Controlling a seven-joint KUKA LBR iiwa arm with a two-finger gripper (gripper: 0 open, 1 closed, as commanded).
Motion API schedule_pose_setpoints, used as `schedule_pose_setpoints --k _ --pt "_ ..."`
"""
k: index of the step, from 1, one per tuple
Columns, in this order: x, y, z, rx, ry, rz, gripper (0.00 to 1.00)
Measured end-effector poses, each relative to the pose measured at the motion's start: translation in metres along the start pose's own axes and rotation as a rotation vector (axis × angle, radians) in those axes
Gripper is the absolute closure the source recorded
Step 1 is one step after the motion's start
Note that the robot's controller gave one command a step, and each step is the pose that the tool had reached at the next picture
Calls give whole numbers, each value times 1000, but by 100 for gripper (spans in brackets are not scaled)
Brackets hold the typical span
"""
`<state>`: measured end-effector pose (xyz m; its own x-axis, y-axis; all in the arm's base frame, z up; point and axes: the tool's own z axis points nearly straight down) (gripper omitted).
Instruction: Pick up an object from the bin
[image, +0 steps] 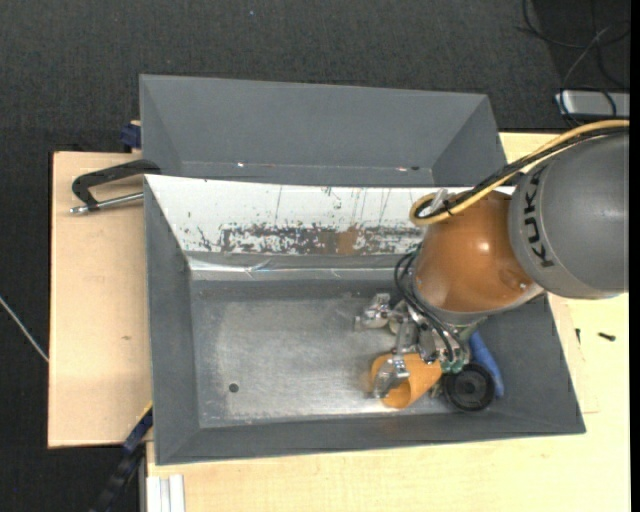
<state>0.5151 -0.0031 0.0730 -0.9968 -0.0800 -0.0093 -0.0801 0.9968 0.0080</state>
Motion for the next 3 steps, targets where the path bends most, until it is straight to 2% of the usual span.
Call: schedule_pose_setpoints --k 1,2,3 --pt "-2 -1 -2 3 -6 1 100" --pt "3 -3 1 6 9 1 0" --pt "-1 -2 -2 4 -3 2 100"
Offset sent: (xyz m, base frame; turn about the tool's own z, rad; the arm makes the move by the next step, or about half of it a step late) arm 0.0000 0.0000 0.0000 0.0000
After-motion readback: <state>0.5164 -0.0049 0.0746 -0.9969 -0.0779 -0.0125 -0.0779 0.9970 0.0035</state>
